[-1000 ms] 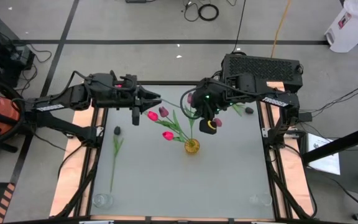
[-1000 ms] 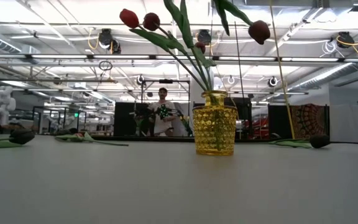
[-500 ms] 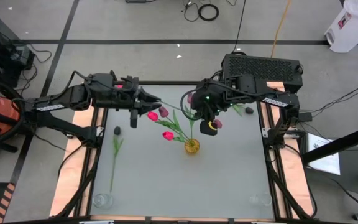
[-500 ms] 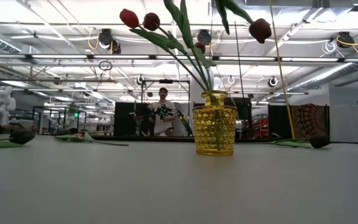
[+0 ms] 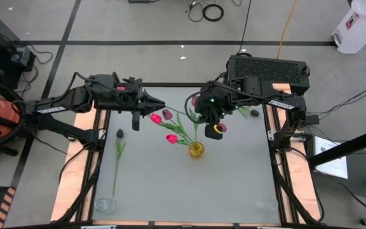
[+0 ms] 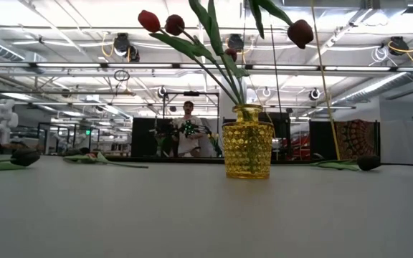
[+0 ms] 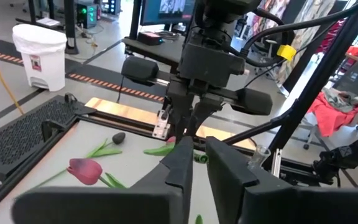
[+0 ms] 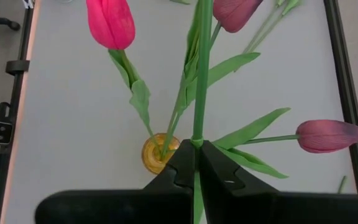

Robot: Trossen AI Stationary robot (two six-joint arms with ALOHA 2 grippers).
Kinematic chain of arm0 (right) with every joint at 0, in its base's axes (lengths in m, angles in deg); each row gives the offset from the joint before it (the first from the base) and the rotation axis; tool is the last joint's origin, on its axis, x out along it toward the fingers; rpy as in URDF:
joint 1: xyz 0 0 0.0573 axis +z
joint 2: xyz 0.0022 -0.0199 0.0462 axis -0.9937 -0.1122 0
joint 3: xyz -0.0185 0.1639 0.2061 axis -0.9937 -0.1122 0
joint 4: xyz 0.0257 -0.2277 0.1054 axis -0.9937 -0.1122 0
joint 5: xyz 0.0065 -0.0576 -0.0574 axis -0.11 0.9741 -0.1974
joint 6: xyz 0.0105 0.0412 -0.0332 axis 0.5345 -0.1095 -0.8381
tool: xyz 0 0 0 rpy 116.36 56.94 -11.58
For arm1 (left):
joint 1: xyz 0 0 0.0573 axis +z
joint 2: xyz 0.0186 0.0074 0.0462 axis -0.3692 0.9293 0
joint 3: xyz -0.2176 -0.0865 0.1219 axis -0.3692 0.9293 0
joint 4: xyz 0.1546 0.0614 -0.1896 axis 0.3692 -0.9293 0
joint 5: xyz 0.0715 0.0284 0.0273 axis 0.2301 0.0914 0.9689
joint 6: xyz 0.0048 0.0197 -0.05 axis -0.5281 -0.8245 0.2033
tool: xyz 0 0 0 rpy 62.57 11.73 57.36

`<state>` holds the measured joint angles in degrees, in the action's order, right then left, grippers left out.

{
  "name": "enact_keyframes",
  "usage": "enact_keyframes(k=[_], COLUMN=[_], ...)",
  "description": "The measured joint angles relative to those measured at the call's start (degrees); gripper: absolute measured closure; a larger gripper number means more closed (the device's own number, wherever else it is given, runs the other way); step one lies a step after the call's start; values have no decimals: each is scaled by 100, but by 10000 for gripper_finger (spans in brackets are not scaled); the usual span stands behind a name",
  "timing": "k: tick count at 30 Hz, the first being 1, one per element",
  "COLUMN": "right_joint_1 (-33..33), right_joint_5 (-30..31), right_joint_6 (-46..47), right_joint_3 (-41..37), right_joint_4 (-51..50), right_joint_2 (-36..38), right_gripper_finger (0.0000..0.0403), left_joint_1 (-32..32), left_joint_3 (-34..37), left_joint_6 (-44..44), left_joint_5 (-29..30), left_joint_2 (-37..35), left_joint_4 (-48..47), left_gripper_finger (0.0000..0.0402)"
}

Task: Sort flowers into vase by color
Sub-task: Put the red flower into the yellow vase

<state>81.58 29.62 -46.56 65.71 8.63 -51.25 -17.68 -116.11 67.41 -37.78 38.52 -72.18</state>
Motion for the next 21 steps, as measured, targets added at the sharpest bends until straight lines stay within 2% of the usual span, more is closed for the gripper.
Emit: enact_keyframes(k=[7, 21], right_joint_1=[0, 0], right_joint_5=[0, 4], right_joint_6=[-22, -32], right_joint_3=[0, -2], right_joint_4=[65, 205], right_joint_2=[0, 0], right_gripper_finger=[403, 403], left_joint_1=[2, 2], left_joint_3=[0, -11], left_joint_6=[0, -4], left_joint_5=[2, 4], left_joint_2=[-4, -15], left_joint_4=[-38, -68], left_gripper_finger=[393, 398])
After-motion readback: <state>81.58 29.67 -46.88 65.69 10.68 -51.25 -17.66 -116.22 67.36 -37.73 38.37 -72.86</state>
